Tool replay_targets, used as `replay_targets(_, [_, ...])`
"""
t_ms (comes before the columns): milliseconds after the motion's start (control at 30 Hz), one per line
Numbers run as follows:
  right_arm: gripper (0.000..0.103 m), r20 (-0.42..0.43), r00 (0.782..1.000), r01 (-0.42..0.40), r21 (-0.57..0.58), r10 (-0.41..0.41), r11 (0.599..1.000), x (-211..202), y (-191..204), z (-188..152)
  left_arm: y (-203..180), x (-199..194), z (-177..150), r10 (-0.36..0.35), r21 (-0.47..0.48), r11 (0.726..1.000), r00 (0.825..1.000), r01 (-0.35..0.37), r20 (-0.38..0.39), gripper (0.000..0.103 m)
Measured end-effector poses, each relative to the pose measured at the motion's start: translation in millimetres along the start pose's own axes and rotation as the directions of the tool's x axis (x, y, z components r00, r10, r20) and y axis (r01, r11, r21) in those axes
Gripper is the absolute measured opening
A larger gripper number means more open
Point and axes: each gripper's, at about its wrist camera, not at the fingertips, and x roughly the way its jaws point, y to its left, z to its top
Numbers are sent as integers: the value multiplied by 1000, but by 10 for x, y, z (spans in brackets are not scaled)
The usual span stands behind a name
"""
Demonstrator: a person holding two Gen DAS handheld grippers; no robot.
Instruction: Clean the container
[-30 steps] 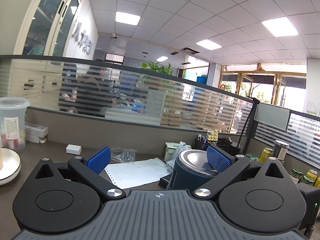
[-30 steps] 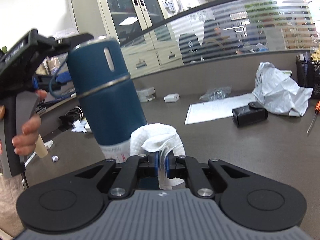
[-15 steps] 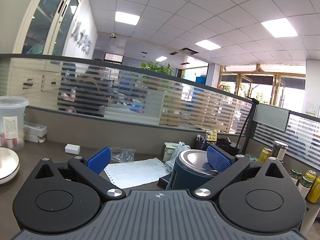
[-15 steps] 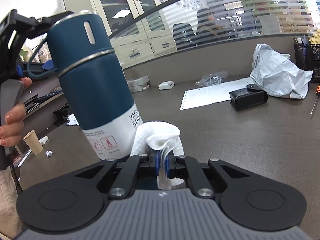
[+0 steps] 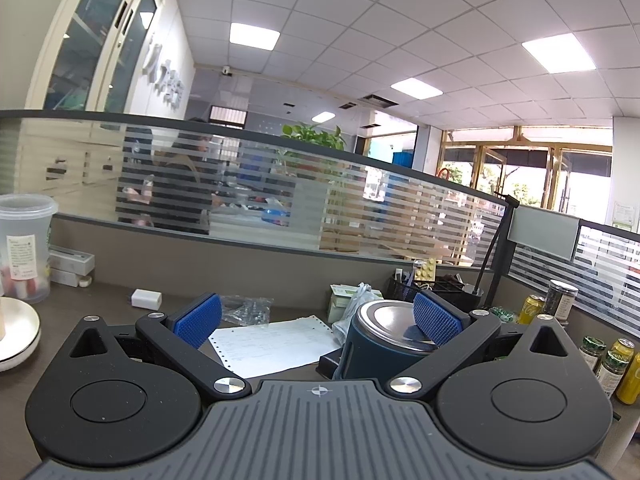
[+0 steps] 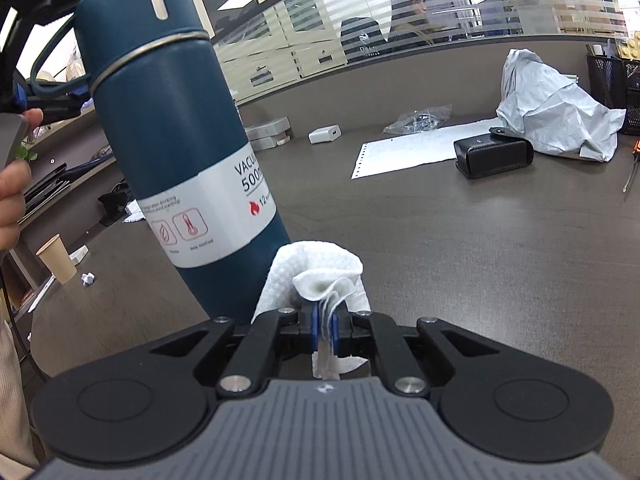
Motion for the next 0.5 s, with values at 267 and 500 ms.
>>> replay_targets(267, [9,19,1000,0,17,0,1000,-82,-15,7,-21,-13,-17,14,-7,1000,1000,-13,19,103])
replay_targets(500, [9,58,998,-8,35,6,999,-196,-8,31,-159,-206,-72,24,23,999,991,-27,128,103])
